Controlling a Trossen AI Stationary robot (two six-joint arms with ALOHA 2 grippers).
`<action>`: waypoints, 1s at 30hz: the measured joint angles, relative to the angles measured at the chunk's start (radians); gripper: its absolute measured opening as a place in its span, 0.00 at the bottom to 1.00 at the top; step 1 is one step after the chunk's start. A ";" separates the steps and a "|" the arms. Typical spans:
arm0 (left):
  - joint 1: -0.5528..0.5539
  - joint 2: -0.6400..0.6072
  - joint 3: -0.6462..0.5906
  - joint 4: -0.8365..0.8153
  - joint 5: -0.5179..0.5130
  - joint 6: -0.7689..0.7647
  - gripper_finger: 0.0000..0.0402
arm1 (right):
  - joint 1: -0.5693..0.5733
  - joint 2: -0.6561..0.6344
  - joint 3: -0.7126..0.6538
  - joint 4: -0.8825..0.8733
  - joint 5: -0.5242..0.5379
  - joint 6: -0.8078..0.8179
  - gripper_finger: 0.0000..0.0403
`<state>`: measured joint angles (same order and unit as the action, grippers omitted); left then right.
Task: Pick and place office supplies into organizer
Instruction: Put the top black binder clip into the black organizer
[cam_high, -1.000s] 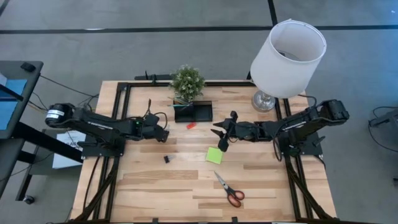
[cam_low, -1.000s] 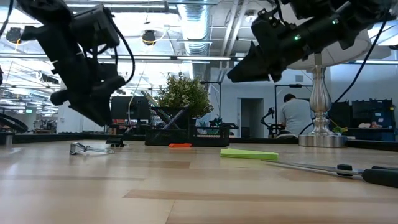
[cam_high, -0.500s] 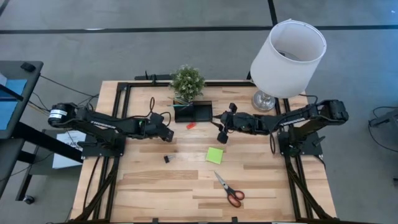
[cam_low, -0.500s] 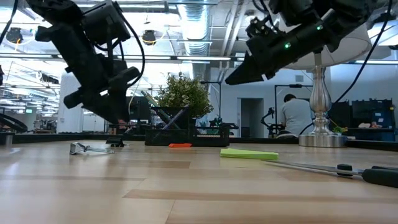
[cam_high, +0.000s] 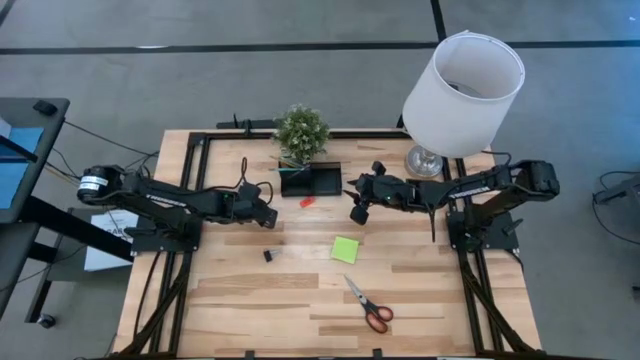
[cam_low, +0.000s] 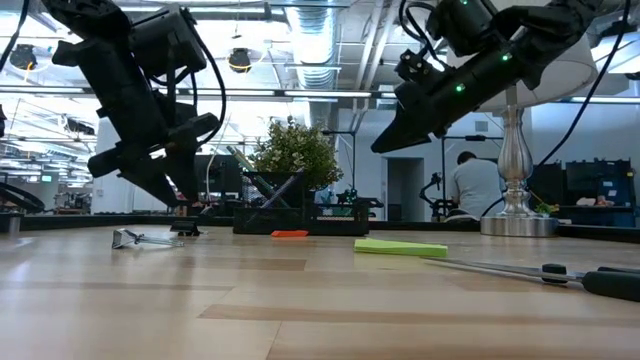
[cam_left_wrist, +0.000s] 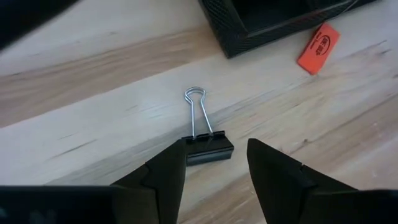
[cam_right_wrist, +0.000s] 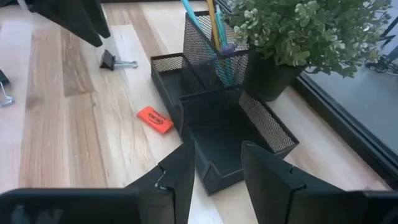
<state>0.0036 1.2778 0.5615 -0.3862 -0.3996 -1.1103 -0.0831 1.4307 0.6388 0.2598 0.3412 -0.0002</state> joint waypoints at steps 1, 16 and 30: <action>0.000 0.000 0.000 0.000 0.000 0.000 0.41 | 0.000 0.000 0.000 0.001 0.000 0.000 0.31; 0.000 0.000 0.000 0.042 0.078 0.001 0.41 | 0.004 0.000 0.000 0.009 0.000 0.008 0.31; 0.000 0.000 0.000 0.041 0.077 0.002 0.41 | 0.004 0.000 0.000 0.010 -0.001 0.008 0.31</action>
<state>0.0036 1.2778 0.5613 -0.3450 -0.3222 -1.1088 -0.0793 1.4307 0.6384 0.2695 0.3405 0.0082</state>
